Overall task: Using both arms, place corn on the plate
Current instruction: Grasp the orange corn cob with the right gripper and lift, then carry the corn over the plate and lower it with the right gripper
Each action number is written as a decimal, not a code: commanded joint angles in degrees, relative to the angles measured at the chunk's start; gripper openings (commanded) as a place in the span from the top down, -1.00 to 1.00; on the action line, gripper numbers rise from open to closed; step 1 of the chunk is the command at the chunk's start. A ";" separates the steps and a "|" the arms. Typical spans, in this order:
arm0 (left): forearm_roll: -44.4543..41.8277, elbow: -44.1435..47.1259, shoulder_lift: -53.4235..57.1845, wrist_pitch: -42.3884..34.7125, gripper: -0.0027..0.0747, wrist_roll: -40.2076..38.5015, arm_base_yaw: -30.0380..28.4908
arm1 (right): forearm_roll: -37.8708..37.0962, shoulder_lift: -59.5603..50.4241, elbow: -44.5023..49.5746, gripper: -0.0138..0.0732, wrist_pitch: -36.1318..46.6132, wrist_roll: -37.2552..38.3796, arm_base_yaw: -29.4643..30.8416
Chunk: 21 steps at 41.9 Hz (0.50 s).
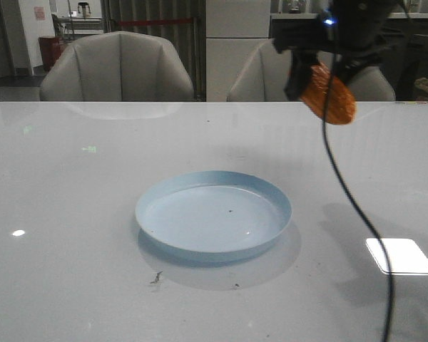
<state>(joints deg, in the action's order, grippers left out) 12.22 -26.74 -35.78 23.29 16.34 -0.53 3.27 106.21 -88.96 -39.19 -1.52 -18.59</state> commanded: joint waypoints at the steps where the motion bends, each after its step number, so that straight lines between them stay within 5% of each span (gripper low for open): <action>1: 0.83 -1.75 0.14 -5.24 -0.05 0.16 -0.05 | 0.13 -2.79 -2.94 -0.05 2.49 -0.95 -4.48; 21: 0.83 -1.75 0.14 -5.24 -0.05 0.16 -0.05 | 0.13 7.43 -2.94 -0.06 -0.77 -0.95 -15.67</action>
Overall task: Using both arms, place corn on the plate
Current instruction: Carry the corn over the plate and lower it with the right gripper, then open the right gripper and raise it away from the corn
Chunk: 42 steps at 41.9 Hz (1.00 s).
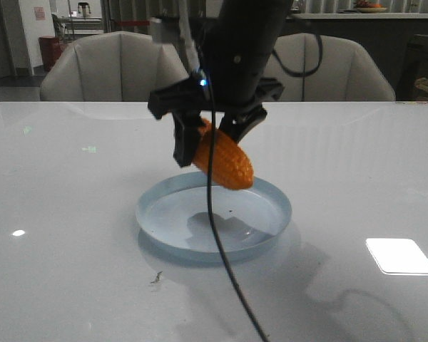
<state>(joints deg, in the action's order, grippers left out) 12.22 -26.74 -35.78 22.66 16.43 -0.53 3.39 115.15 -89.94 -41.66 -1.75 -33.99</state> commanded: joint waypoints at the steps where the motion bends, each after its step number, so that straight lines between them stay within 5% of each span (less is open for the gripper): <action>1: 0.83 -1.75 0.14 -4.61 -0.05 0.08 -0.05 | 0.01 -0.95 -1.96 -0.07 1.71 -0.72 -0.26; 14: 0.83 -1.75 0.14 -4.61 -0.05 0.08 -0.05 | 0.30 2.51 -2.01 -0.54 1.36 -0.72 -0.26; 42: 0.83 -1.75 0.14 -4.61 -0.05 0.08 -0.05 | -4.87 -4.40 -24.06 -0.53 -22.78 -0.05 3.81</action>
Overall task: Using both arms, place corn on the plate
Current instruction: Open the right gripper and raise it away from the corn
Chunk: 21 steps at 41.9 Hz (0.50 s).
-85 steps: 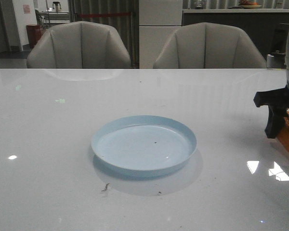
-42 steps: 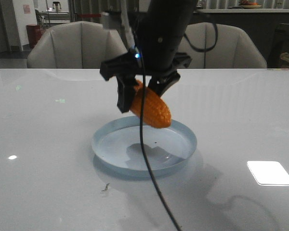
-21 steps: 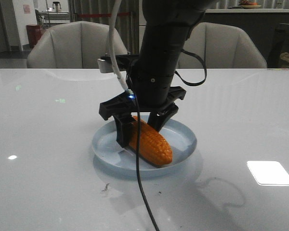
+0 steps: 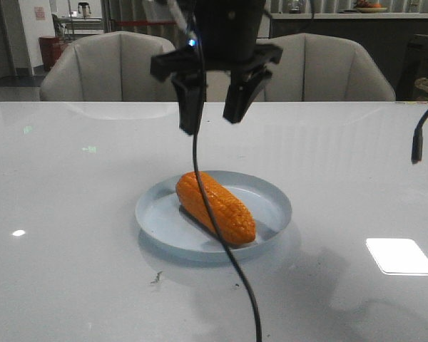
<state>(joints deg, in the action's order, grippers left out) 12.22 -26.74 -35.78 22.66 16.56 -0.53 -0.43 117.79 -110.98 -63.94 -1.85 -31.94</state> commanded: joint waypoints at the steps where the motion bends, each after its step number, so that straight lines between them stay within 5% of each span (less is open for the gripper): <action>1: 0.83 -1.75 0.14 -4.61 -0.05 -0.05 -0.05 | -0.89 -8.09 -3.02 -0.53 -0.45 0.05 2.28; 13: 0.83 -1.75 0.14 -5.72 -0.05 -0.05 -0.05 | -0.76 -24.10 -0.42 -0.53 0.59 0.21 11.32; 21: 0.83 -1.75 0.14 -8.08 -0.05 -0.05 -0.05 | -0.76 -35.94 11.13 -0.53 2.54 0.21 20.78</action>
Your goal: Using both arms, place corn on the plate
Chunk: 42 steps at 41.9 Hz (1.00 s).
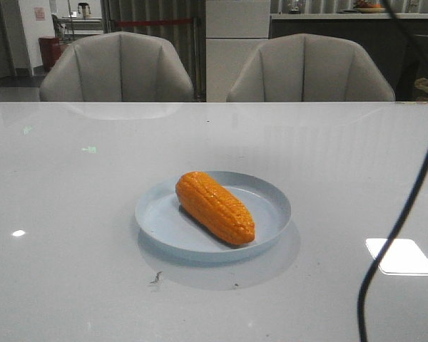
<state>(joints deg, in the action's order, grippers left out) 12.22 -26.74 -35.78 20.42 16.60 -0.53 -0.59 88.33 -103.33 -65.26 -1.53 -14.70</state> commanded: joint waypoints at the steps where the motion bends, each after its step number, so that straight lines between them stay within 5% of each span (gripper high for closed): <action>1: 0.83 -1.75 0.14 -5.99 -0.05 -0.09 -0.05 | -0.60 -7.90 5.35 -0.53 4.49 -0.10 4.70; 11: 0.83 -1.75 0.14 -6.13 -0.05 -0.09 -0.05 | -0.58 -26.06 30.41 -0.53 15.66 -0.10 14.73; 24: 0.83 -1.75 0.14 -6.13 -0.05 -0.09 -0.05 | -0.53 -45.37 55.62 -0.53 21.81 4.41 16.25; 42: 0.83 -1.75 0.14 -5.92 0.02 -0.09 -0.05 | -0.55 -52.23 60.51 -0.53 22.81 6.11 16.25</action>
<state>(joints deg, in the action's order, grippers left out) 12.22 -26.74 -35.78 19.31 16.60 -0.53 -1.12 36.23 -41.32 -46.42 4.54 1.08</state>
